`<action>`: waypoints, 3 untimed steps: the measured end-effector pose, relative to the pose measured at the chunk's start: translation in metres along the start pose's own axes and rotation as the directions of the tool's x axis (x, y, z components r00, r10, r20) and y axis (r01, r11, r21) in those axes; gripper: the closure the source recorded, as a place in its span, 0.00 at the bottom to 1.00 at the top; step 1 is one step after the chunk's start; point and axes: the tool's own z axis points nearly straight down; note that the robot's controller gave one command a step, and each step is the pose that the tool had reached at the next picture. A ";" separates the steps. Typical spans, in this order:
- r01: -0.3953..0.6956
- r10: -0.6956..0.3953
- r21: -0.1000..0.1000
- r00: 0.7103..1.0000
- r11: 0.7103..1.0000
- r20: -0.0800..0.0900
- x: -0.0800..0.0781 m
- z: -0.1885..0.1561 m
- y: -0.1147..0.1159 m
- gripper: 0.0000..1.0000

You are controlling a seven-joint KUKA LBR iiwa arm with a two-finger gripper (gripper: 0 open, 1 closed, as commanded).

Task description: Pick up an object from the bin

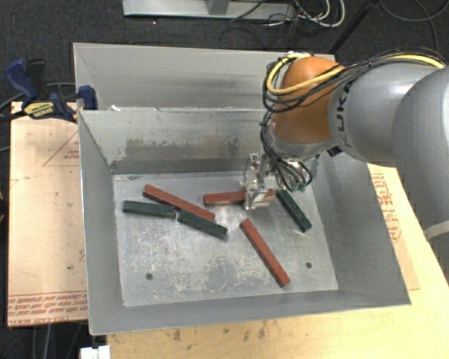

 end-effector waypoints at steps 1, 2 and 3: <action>0.000 0.000 0.000 1.000 1.000 0.000 0.000 0.000 0.000 1.00; 0.000 0.000 0.000 1.000 1.000 0.000 0.000 0.000 0.000 1.00; 0.211 -0.211 -0.007 0.978 0.978 -0.003 0.023 -0.001 -0.018 1.00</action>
Offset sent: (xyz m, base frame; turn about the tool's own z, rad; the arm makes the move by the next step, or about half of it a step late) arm -0.0025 0.0001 0.1369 0.0401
